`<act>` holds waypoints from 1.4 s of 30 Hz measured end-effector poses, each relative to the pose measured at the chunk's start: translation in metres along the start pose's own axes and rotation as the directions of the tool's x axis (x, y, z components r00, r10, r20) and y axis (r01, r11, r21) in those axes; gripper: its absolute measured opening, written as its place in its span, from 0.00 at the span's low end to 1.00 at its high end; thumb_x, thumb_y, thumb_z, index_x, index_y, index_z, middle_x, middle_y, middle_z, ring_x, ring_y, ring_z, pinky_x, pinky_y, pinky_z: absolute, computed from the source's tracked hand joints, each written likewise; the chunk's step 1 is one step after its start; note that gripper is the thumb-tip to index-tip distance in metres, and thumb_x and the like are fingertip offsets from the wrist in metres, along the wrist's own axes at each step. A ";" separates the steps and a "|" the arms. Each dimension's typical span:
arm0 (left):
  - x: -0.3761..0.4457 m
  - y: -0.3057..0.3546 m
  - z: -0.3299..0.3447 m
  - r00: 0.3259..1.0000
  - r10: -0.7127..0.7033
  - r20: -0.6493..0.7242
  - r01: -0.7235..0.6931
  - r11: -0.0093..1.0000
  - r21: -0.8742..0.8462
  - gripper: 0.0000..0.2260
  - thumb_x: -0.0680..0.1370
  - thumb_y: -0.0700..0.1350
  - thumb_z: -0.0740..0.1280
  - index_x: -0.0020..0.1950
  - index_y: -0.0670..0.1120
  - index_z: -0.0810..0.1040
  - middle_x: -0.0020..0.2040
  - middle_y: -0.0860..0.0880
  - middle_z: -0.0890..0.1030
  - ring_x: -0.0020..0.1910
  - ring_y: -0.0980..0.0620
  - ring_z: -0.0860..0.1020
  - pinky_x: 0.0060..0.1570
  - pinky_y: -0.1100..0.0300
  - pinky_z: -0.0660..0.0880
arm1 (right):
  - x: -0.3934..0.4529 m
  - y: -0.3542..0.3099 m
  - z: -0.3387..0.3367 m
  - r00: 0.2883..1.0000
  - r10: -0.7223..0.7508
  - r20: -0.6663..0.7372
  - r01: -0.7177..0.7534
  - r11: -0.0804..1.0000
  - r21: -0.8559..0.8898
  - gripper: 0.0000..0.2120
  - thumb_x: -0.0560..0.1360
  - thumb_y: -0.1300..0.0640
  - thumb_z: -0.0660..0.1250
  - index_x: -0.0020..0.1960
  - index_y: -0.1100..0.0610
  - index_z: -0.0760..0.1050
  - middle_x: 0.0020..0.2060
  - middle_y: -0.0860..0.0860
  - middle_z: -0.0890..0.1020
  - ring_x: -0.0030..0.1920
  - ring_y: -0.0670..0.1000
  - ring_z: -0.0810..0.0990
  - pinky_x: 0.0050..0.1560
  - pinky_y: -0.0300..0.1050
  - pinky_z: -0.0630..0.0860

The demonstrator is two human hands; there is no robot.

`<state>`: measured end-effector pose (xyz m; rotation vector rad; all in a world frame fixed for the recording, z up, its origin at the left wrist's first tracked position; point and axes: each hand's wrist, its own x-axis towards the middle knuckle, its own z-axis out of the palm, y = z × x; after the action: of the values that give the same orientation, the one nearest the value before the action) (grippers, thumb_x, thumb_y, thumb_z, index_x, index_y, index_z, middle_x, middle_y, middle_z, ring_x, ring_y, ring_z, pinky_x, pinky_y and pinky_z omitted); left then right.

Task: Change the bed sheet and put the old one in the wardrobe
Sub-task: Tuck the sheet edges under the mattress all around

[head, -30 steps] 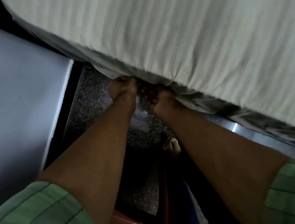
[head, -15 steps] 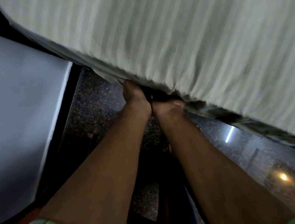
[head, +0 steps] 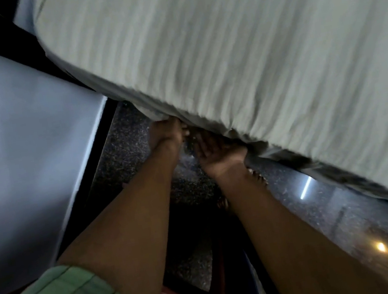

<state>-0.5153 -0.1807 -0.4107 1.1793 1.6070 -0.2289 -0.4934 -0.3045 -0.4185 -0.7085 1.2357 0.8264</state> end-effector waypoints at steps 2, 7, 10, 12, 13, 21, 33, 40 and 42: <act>0.002 -0.010 -0.010 1.000 -0.019 -0.010 0.020 0.998 0.060 0.21 0.64 0.59 0.64 0.40 0.43 0.85 0.39 0.47 0.87 0.37 0.47 0.85 0.39 0.53 0.81 | -0.024 0.005 -0.003 0.996 -0.064 -0.068 0.053 0.987 -0.151 0.20 0.85 0.48 0.49 0.56 0.56 0.76 0.52 0.56 0.84 0.50 0.55 0.83 0.56 0.48 0.76; -0.045 0.010 -0.040 1.000 0.016 -0.009 -0.016 0.999 0.032 0.10 0.78 0.43 0.68 0.37 0.45 0.83 0.40 0.43 0.87 0.37 0.46 0.84 0.39 0.50 0.79 | -0.062 0.026 0.025 0.991 -0.100 -0.091 0.041 0.864 -0.502 0.13 0.84 0.56 0.58 0.57 0.59 0.79 0.43 0.57 0.85 0.39 0.53 0.82 0.32 0.39 0.76; -0.039 0.012 -0.056 0.991 0.100 -0.085 -0.098 0.995 0.030 0.09 0.75 0.46 0.69 0.37 0.46 0.83 0.40 0.44 0.86 0.42 0.43 0.85 0.48 0.47 0.84 | -0.068 0.041 0.044 0.945 -0.325 0.030 0.250 0.664 -0.704 0.04 0.71 0.58 0.69 0.42 0.55 0.83 0.36 0.56 0.85 0.37 0.58 0.82 0.32 0.46 0.79; -0.042 0.010 -0.068 0.964 0.193 -0.182 -0.169 0.976 0.139 0.07 0.72 0.48 0.69 0.40 0.45 0.83 0.43 0.45 0.86 0.45 0.45 0.84 0.50 0.51 0.83 | -0.074 0.049 0.044 0.856 -0.480 0.191 0.369 0.309 -0.877 0.05 0.64 0.54 0.68 0.37 0.50 0.83 0.36 0.52 0.86 0.41 0.58 0.85 0.44 0.55 0.84; -0.052 0.012 -0.075 0.947 0.246 -0.206 -0.201 0.955 0.218 0.04 0.72 0.45 0.70 0.43 0.47 0.83 0.46 0.47 0.86 0.46 0.47 0.83 0.50 0.56 0.80 | -0.081 0.051 0.043 0.834 -0.480 0.272 0.382 0.147 -0.912 0.05 0.65 0.54 0.68 0.38 0.49 0.82 0.36 0.50 0.86 0.42 0.56 0.85 0.48 0.53 0.83; -0.113 0.063 -0.128 0.814 0.536 -0.224 -0.450 0.826 0.339 0.06 0.75 0.42 0.68 0.49 0.52 0.81 0.43 0.54 0.84 0.46 0.50 0.81 0.45 0.57 0.76 | -0.144 0.036 0.106 0.217 -0.403 0.889 0.720 -0.549 -0.425 0.15 0.71 0.64 0.63 0.55 0.58 0.81 0.52 0.54 0.81 0.54 0.57 0.79 0.54 0.56 0.79; -0.110 0.093 -0.118 0.502 0.845 -0.183 -0.650 0.509 0.565 0.07 0.79 0.43 0.64 0.55 0.48 0.79 0.54 0.48 0.80 0.53 0.46 0.79 0.53 0.49 0.76 | -0.115 0.003 0.133 0.322 0.166 0.932 0.588 -0.807 -0.059 0.35 0.77 0.44 0.53 0.84 0.48 0.55 0.84 0.52 0.50 0.83 0.58 0.44 0.81 0.63 0.46; -0.095 0.103 -0.087 0.468 0.851 0.238 -0.754 0.244 0.610 0.22 0.84 0.50 0.55 0.76 0.46 0.72 0.76 0.46 0.72 0.75 0.46 0.69 0.73 0.47 0.67 | -0.110 -0.062 0.135 0.380 -0.105 0.919 0.498 -0.814 -0.299 0.30 0.82 0.55 0.59 0.82 0.59 0.59 0.82 0.59 0.55 0.82 0.60 0.53 0.80 0.61 0.55; -0.083 0.111 -0.081 0.522 0.812 0.260 -0.711 0.246 0.659 0.25 0.85 0.54 0.52 0.82 0.48 0.63 0.83 0.49 0.60 0.82 0.50 0.57 0.78 0.49 0.59 | -0.108 -0.075 0.146 0.373 0.034 0.927 0.493 -0.854 -0.167 0.31 0.84 0.51 0.56 0.84 0.57 0.53 0.84 0.57 0.50 0.83 0.57 0.47 0.82 0.59 0.50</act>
<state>-0.4864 -0.1194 -0.2654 2.5387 0.7971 -0.1018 -0.3678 -0.2389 -0.2823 -2.3890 -1.2915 0.5863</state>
